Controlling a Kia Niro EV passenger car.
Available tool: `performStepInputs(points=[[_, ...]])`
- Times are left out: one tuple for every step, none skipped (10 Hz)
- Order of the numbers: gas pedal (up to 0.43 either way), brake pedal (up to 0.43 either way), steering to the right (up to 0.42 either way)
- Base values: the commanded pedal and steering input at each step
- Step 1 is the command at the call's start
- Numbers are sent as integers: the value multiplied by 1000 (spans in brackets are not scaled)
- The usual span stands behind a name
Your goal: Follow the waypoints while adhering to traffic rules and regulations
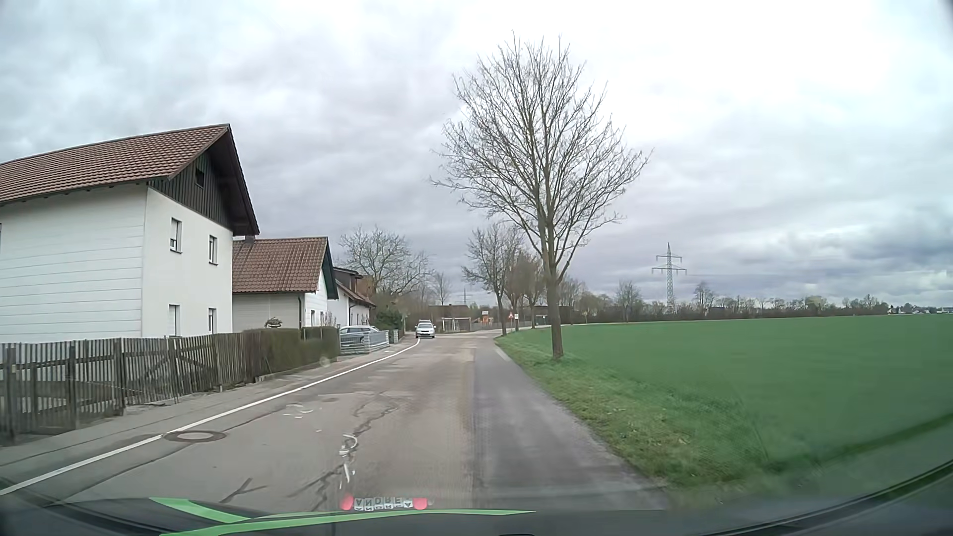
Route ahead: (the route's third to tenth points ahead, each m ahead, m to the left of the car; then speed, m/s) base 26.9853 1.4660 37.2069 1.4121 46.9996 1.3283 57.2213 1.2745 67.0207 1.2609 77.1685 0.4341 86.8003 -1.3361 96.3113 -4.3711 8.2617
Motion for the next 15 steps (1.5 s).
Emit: performStepInputs(points=[[110,0,-3],[110,0,-3],[110,0,-3],[98,0,-3],[98,0,-3],[98,0,-3],[98,0,-3],[98,0,-3],[98,0,-2],[98,0,-3],[98,0,-2],[98,0,-3],[98,0,-2],[98,0,-3],[98,0,-2]])
